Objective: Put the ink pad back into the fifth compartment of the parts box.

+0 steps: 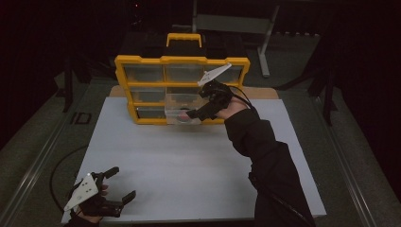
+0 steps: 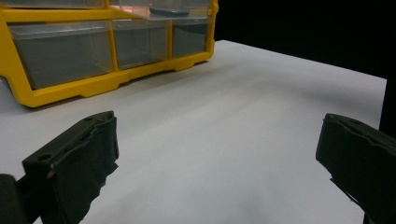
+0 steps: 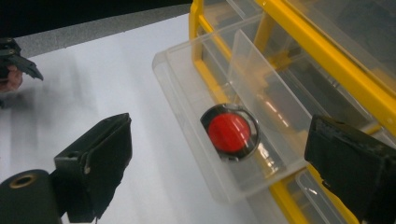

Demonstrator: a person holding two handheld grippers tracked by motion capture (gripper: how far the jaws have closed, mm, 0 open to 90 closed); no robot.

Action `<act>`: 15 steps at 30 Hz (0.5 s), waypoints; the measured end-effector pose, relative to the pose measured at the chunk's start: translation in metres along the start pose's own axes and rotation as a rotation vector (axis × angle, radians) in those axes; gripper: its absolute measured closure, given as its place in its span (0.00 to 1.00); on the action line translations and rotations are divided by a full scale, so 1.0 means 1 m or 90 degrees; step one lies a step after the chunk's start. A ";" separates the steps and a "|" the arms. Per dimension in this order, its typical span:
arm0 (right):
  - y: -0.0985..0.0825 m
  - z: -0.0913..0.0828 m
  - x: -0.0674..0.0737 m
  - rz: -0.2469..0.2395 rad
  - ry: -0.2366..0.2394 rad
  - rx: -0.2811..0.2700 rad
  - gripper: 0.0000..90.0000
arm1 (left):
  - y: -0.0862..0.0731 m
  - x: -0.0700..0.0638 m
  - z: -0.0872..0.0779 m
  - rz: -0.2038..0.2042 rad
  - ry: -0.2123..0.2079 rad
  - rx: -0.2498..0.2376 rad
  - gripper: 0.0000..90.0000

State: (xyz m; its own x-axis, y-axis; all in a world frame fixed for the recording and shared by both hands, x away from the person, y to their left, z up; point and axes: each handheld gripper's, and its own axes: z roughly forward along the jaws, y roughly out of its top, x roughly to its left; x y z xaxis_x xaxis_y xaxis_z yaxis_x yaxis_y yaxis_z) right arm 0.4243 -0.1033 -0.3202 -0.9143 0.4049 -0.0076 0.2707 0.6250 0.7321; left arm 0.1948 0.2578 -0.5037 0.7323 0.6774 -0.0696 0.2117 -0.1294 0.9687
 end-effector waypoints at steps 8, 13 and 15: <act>-0.013 -0.019 0.002 0.005 -0.015 -0.007 0.09 | 0.000 0.000 0.001 0.000 -0.001 0.000 0.00; -0.021 -0.025 0.002 0.007 -0.017 -0.005 0.09 | 0.000 0.000 0.001 -0.001 -0.002 0.000 0.00; -0.027 -0.028 0.001 0.012 -0.019 -0.006 0.09 | 0.000 0.000 0.001 -0.001 -0.001 0.000 0.00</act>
State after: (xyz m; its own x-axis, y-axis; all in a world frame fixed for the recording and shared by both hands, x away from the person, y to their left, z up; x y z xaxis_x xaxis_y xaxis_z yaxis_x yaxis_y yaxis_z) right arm 0.4076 -0.1383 -0.3204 -0.8998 0.4360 -0.0138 0.2848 0.6110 0.7386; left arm 0.1958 0.2568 -0.5039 0.7334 0.6760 -0.0711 0.2124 -0.1286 0.9687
